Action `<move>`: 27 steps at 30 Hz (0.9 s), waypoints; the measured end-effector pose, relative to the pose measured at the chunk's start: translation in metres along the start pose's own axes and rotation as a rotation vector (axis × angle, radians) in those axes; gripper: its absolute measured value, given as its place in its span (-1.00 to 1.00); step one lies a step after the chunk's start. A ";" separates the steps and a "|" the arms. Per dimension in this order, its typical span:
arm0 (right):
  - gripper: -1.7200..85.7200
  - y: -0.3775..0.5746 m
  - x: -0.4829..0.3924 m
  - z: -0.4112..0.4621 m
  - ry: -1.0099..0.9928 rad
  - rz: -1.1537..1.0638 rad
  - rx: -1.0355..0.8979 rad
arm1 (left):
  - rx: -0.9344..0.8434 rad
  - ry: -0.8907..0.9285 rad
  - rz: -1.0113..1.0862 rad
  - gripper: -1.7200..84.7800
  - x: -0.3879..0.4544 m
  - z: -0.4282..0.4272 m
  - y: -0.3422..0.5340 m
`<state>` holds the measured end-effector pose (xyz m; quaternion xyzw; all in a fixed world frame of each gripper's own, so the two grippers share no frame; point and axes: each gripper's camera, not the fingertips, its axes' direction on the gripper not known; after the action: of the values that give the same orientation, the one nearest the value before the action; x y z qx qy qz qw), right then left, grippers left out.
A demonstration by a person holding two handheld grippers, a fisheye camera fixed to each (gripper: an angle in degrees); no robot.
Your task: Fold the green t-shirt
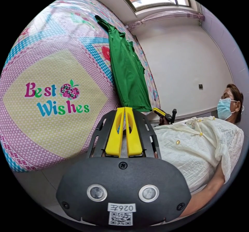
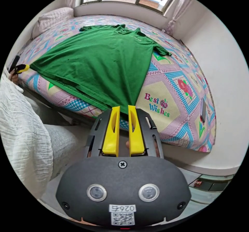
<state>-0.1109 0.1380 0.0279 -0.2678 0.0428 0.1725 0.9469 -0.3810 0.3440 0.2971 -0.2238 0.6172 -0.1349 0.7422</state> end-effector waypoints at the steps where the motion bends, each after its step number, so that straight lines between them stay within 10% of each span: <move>1: -0.93 -0.002 -0.014 0.004 0.061 -0.038 -0.005 | 0.001 -0.007 0.006 -0.98 0.002 -0.001 -0.001; 18: -0.97 -0.007 -0.057 0.056 0.250 -0.230 -0.078 | 0.002 0.002 0.016 -0.98 0.011 0.008 -0.011; 27: -0.99 0.038 0.024 0.023 -0.107 0.026 -0.021 | 0.051 -0.002 -0.044 -0.98 0.008 0.004 -0.003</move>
<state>-0.1022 0.1876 0.0244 -0.2674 -0.0064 0.1992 0.9428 -0.3752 0.3388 0.2923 -0.2185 0.6075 -0.1667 0.7452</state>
